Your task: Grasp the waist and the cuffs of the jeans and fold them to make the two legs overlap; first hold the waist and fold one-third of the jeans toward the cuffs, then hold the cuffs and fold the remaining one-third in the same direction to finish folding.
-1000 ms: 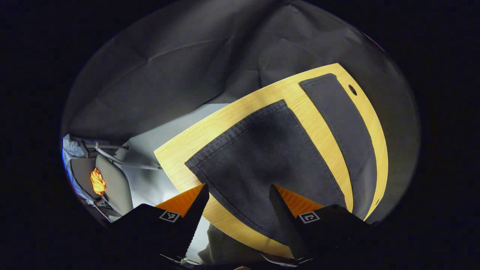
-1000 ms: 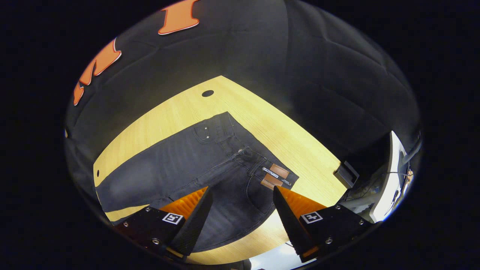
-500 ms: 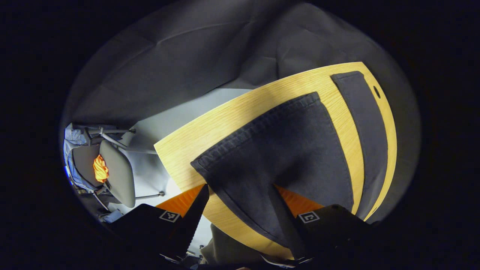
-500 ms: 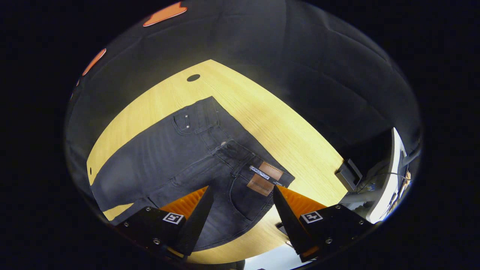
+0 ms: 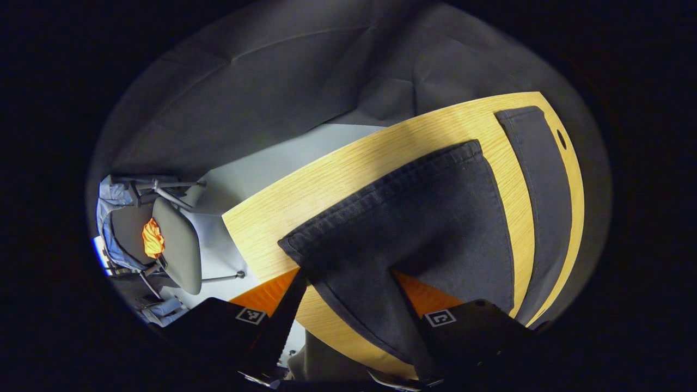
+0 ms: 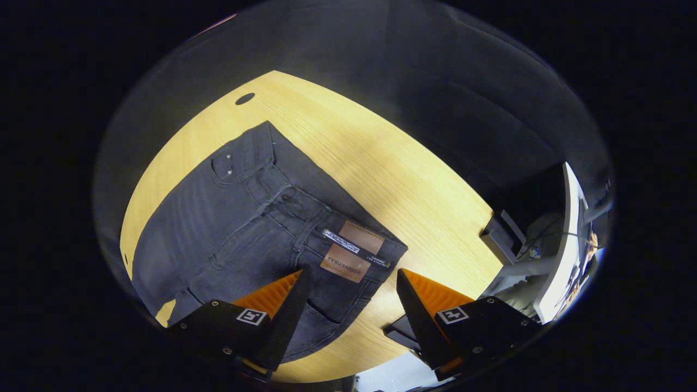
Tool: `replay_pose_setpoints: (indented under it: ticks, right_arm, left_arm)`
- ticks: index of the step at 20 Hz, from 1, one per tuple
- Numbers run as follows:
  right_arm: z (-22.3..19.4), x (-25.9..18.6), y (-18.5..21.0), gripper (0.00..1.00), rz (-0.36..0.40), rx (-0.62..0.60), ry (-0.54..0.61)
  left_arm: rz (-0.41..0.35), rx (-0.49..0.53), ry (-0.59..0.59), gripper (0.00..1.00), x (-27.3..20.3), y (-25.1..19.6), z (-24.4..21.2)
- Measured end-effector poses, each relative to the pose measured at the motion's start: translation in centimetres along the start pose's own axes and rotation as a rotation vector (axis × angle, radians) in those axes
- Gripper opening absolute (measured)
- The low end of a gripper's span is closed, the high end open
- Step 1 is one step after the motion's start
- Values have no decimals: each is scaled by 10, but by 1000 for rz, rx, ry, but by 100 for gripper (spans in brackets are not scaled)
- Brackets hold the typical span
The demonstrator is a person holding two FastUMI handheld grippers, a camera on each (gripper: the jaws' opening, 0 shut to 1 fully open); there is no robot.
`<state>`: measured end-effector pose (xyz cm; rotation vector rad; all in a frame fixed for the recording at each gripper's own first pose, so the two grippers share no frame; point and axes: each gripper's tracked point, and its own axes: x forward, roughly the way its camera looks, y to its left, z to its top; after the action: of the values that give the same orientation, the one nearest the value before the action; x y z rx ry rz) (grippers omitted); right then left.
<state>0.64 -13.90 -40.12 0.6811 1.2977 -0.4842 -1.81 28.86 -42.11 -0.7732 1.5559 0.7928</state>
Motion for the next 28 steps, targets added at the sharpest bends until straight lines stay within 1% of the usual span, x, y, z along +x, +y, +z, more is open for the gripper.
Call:
replay_pose_setpoints:
  ticks: [2,3,4,5,6,7,8,9,10,11,12,13,14,15,16,17,18,19,20,22,23,25,26,27,28]
  right_arm:
    - [-18,5,13,98,42,43,68]
    - [-32,7,13,98,35,52,132]
    - [-39,11,11,100,33,60,161]
    - [-45,15,7,98,16,75,183]
    - [-42,23,6,100,9,109,161]
    - [-40,18,7,98,12,122,172]
    - [-40,17,7,96,5,139,176]
    - [-39,18,8,96,-7,157,185]
    - [-38,19,12,95,-7,151,195]
    - [-39,19,16,94,-6,148,205]
    - [-37,20,21,78,8,161,211]
    - [-37,19,23,68,24,184,211]
    - [-36,19,28,50,66,218,210]
    - [-35,17,29,41,99,235,199]
    - [-37,18,29,33,137,236,200]
    - [-38,19,30,36,187,289,193]
    - [-33,18,34,16,226,376,188]
    - [-34,15,34,16,259,418,194]
    - [-34,13,32,16,279,442,184]
    - [-27,7,32,15,309,444,136]
    - [-21,2,35,16,344,447,99]
    - [-2,-14,46,14,414,477,39]
    - [3,-18,50,13,434,483,24]
    - [3,-19,50,13,433,472,21]
    - [4,-21,51,13,437,474,14]
  left_arm:
    - [3,-10,14,90,0,-2,-1]
    - [-3,-20,24,90,1,-3,-1]
    - [-2,-26,28,86,0,-3,0]
    - [1,-28,33,85,0,-3,-1]
    - [4,-33,35,90,2,-3,-1]
    - [3,-35,37,85,0,-3,-1]
    - [0,-39,39,86,0,-4,0]
    - [-4,-46,38,85,0,-6,-1]
    - [-5,-42,37,86,0,-9,0]
    - [-8,-29,36,73,0,-13,1]
    - [-14,-23,26,59,2,-20,1]
    - [-23,-5,18,46,3,-28,3]
    - [-27,23,3,30,1,-30,3]
    - [-52,56,-22,13,1,-35,5]
    - [-106,106,-66,10,3,-44,10]
    - [-164,97,-96,6,0,-54,10]
    - [-226,96,-117,1,-7,-68,13]
    - [-291,96,-149,1,-13,-80,14]
    - [-329,100,-174,1,-18,-88,19]
    - [-367,119,-215,1,-28,-93,21]
    - [-379,129,-226,1,-33,-96,21]
    - [-429,131,-256,1,-53,-96,19]
    - [-448,130,-277,1,-62,-94,22]
    - [-484,128,-289,1,-71,-97,23]
    - [-499,132,-294,1,-79,-99,21]
